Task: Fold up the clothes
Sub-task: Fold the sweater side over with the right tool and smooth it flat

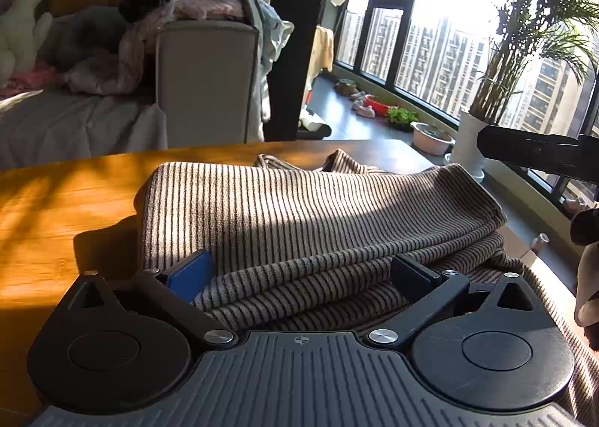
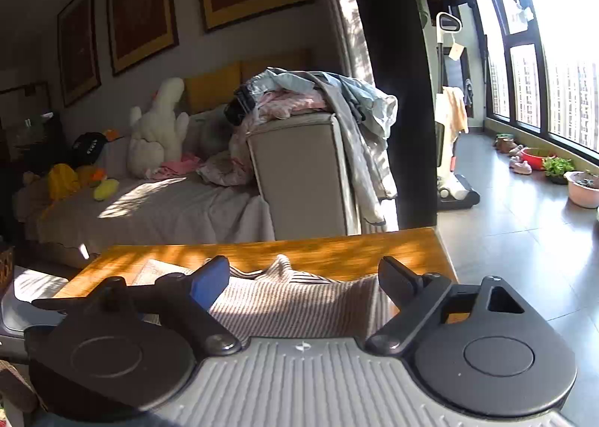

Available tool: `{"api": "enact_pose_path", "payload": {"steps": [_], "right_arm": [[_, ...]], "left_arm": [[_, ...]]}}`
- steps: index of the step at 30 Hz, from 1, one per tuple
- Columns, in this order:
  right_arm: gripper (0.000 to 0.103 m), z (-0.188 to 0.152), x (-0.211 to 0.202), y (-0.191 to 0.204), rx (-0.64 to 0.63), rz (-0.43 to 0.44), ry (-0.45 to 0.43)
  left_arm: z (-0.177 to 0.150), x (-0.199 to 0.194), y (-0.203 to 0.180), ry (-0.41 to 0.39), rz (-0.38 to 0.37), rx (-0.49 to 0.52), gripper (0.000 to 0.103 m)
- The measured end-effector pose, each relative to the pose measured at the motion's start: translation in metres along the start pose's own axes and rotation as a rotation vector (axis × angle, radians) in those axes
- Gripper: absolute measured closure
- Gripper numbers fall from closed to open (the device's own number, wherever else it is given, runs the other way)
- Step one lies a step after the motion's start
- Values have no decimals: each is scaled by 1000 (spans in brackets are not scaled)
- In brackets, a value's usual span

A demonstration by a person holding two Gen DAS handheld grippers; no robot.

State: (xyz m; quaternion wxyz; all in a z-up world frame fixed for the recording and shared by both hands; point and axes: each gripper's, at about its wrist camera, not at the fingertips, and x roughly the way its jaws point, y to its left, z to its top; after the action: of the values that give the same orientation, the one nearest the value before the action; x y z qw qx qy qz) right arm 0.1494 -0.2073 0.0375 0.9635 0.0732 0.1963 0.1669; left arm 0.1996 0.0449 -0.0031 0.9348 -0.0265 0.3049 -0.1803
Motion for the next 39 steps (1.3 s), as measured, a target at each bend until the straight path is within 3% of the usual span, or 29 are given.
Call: {"api": "enact_pose_path", "payload": {"steps": [1, 4, 6, 10, 14, 19, 23, 30, 32, 33, 34, 36, 39], "right_arm": [[1, -2, 6, 2, 17, 42, 17], [0, -19, 37, -2, 79, 8, 124], [0, -30, 53, -10, 103, -58, 186], [0, -29, 50, -13, 113, -45, 170], [0, -30, 48, -13, 118, -41, 168], [0, -31, 46, -21, 164, -11, 158], [0, -32, 45, -25, 191, 13, 157], [0, -27, 47, 5, -9, -51, 198], [6, -24, 34, 16, -98, -89, 140], [19, -23, 29, 19, -120, -109, 135], [41, -23, 28, 19, -114, -121, 151], [60, -29, 31, 12, -59, -114, 219], [60, -43, 32, 12, -108, -120, 213]], "left_arm": [[0, -1, 1, -1, 4, -7, 0], [-1, -3, 7, 6, 31, -36, 0], [-1, -4, 14, 17, 27, -57, 0], [1, -10, 12, -3, 43, -46, 0], [16, -21, 7, -78, -7, -24, 0], [25, 14, 27, 30, -45, -136, 0], [13, 13, 31, -14, -51, -119, 0], [14, 14, 36, -20, -65, -141, 0], [14, 14, 36, -23, -66, -145, 0], [14, 14, 36, -23, -66, -146, 0], [14, 14, 36, -24, -66, -146, 0], [14, 13, 36, -27, -67, -148, 0], [14, 13, 36, -30, -63, -150, 0]]}}
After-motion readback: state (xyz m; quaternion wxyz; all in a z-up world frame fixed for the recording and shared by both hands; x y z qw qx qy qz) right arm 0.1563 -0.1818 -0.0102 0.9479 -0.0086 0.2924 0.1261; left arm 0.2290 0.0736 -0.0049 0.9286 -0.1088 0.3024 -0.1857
